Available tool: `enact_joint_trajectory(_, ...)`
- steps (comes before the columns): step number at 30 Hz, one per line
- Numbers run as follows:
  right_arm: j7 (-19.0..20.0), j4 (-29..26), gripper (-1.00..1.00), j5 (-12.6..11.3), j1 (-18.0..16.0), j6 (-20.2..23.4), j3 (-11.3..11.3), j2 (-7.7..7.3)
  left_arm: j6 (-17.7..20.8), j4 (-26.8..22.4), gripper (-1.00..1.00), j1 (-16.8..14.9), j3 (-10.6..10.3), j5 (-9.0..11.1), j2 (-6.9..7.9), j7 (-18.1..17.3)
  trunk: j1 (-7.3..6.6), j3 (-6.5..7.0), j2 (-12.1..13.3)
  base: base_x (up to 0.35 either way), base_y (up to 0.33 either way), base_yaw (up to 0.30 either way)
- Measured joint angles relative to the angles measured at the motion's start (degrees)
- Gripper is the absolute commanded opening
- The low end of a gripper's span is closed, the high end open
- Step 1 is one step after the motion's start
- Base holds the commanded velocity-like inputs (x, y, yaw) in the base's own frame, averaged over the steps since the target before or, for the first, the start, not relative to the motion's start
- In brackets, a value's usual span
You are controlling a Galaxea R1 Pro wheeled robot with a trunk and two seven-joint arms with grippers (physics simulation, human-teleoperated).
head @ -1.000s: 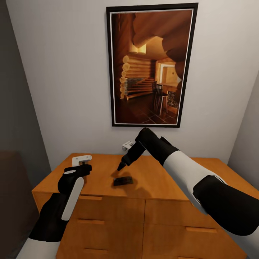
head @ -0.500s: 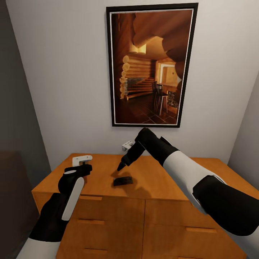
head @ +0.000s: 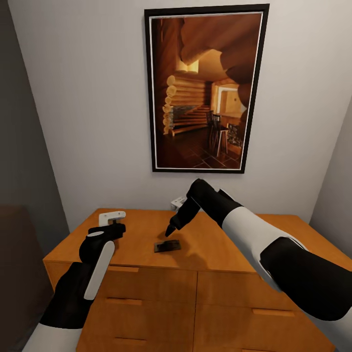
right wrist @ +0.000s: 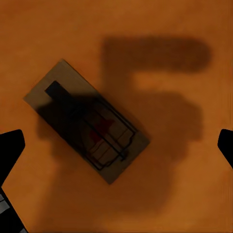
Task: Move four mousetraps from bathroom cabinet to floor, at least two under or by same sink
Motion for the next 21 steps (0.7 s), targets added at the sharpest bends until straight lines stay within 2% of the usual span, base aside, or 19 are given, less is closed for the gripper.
enact_joint_trajectory(10,-0.3,0.0,1.00,0.0,0.0,0.6,0.0,0.00,0.0,0.0,-1.00,0.0,0.0,0.0,0.00,-0.1,0.00,0.00,0.0,0.000,0.000,0.000)
enact_joint_trajectory(21,-3.9,-0.1,1.00,-0.1,-0.4,1.8,0.0,0.00,0.0,0.0,-1.00,0.0,0.0,0.1,-0.05,-0.1,0.00,0.00,0.0,0.000,0.000,0.000)
